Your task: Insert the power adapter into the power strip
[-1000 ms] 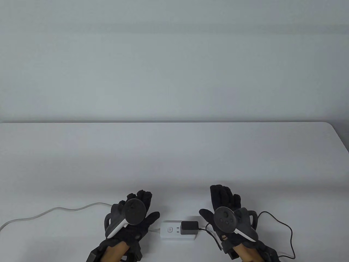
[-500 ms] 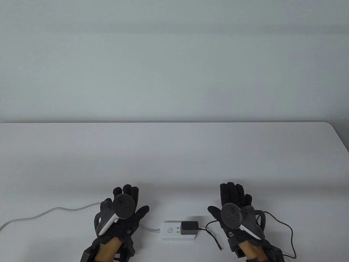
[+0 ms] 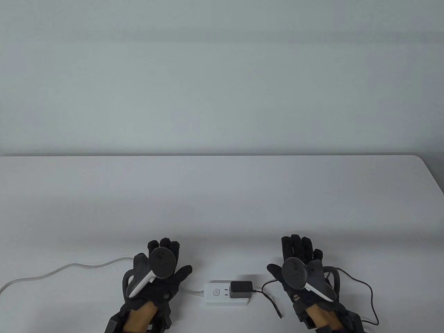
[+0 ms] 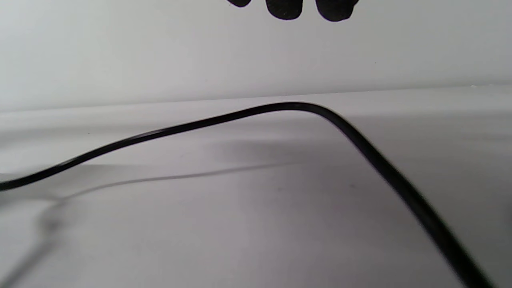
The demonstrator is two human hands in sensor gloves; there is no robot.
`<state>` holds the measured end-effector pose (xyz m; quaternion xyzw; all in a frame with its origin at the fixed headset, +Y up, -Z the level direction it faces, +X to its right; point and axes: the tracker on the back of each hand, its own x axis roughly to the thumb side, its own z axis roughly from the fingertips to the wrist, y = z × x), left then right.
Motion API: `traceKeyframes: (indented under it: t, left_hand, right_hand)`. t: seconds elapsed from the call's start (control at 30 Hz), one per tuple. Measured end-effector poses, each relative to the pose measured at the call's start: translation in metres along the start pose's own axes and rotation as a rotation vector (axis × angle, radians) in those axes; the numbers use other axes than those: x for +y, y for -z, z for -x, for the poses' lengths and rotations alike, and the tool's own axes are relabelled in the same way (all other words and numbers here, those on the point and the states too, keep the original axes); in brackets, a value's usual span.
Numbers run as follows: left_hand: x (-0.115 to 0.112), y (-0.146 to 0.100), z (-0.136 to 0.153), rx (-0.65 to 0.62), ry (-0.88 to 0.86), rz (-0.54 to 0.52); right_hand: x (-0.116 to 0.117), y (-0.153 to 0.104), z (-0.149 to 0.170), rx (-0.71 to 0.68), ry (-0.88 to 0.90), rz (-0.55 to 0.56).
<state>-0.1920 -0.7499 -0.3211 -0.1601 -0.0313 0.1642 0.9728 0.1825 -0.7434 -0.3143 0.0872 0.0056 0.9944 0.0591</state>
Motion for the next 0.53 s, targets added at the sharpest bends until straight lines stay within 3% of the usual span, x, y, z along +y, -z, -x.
traceKeyframes:
  t: [0.53]
  left_hand:
    - [-0.0060, 0.0044, -0.0054, -0.020, -0.017, 0.048]
  right_hand:
    - [-0.0071, -0.0046, 0.0081, 0.017, 0.092, 0.025]
